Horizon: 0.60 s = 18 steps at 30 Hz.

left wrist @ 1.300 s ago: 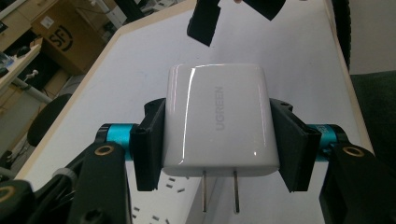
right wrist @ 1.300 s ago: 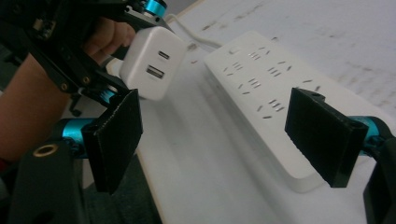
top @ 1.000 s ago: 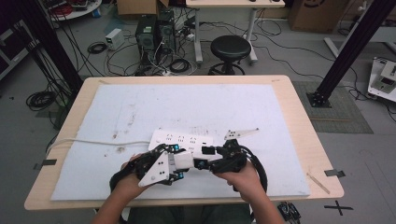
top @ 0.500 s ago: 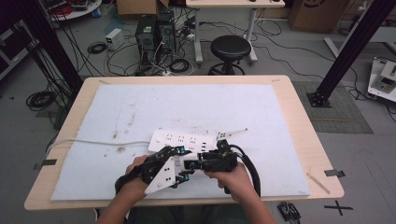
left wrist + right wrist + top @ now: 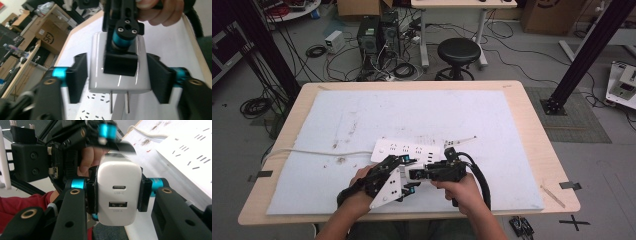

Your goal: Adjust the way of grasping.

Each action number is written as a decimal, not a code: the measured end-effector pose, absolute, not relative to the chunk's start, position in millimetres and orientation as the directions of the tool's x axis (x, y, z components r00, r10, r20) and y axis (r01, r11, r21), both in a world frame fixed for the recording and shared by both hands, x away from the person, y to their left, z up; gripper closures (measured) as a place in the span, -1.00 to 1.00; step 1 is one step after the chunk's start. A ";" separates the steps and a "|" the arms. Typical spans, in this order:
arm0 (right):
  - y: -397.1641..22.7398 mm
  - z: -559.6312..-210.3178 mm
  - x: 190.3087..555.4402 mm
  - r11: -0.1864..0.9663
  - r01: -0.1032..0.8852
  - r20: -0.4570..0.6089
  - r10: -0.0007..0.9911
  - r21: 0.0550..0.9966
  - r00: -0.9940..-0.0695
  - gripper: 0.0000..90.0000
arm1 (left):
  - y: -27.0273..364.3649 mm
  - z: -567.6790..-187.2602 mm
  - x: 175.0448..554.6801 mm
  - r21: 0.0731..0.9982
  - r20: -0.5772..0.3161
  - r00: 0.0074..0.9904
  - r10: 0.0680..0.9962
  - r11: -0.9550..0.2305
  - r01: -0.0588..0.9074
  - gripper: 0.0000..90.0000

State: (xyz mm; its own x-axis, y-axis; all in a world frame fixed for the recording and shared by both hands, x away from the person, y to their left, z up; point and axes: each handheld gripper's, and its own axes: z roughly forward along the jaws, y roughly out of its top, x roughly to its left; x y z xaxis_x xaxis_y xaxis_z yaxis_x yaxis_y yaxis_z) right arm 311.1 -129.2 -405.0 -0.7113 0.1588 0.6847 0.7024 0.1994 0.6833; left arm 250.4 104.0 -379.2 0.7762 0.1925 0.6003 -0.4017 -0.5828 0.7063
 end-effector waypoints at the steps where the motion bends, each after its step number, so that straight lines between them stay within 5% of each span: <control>1: -130.2 -404.8 311.3 0.195 0.702 0.683 0.164 0.685 -0.712 0.40 | 105.1 -378.2 250.2 0.712 0.600 0.775 0.201 -0.576 -0.402 -0.32; 7: -147.1 -398.7 312.9 0.159 0.693 0.660 0.215 0.703 -0.720 0.40 | 118.8 -367.4 248.0 0.741 0.573 0.788 0.227 -0.555 -0.378 -0.41; 18: -164.4 -383.3 314.1 0.119 0.657 0.617 0.253 0.744 -0.745 0.40 | 180.8 -346.3 267.8 0.819 0.434 0.820 0.373 -0.542 -0.187 -0.52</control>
State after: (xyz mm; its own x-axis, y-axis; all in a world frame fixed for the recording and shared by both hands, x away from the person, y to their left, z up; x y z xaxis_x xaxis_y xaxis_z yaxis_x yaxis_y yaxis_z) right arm 314.1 -164.4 -383.3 -0.7449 0.2526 0.6175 0.6572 0.1186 0.7443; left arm 267.8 180.8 -346.3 0.8202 0.3727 0.4340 -0.1870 -0.5423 0.8191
